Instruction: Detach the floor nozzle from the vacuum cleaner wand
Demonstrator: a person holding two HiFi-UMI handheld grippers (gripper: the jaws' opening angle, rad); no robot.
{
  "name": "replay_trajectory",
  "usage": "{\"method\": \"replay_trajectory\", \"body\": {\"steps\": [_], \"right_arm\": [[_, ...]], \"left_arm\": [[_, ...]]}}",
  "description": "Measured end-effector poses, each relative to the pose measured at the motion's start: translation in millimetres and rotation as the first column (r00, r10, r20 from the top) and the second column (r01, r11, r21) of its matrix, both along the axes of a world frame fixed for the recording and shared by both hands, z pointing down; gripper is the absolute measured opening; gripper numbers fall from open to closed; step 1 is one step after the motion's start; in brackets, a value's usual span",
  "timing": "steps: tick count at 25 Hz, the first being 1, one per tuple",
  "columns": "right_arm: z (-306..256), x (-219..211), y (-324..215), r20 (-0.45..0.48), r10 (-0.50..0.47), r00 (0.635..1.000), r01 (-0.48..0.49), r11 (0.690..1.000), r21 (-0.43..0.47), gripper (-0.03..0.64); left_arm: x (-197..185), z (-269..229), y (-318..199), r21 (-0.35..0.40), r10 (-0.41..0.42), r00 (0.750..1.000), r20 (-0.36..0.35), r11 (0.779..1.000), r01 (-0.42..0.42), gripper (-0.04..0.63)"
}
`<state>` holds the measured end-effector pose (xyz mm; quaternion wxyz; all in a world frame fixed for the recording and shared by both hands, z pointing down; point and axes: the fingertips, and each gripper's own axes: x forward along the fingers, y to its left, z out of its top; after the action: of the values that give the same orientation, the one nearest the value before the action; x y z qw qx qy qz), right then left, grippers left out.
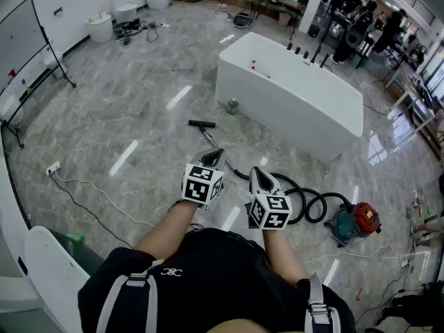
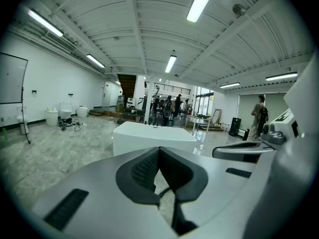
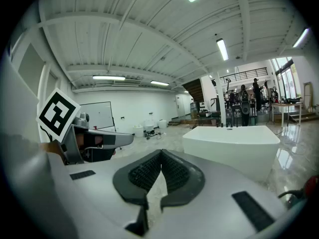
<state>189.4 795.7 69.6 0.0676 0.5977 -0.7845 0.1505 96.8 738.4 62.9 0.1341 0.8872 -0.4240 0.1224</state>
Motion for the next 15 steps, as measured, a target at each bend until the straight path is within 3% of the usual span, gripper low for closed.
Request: {"method": "replay_trajectory", "body": {"steps": [15], "right_arm": [[17, -23, -37, 0.020, -0.049, 0.999, 0.050, 0.998, -0.044, 0.014]], "left_arm": [[-23, 25, -28, -0.054, -0.034, 0.999, 0.037, 0.998, 0.036, 0.006]]}}
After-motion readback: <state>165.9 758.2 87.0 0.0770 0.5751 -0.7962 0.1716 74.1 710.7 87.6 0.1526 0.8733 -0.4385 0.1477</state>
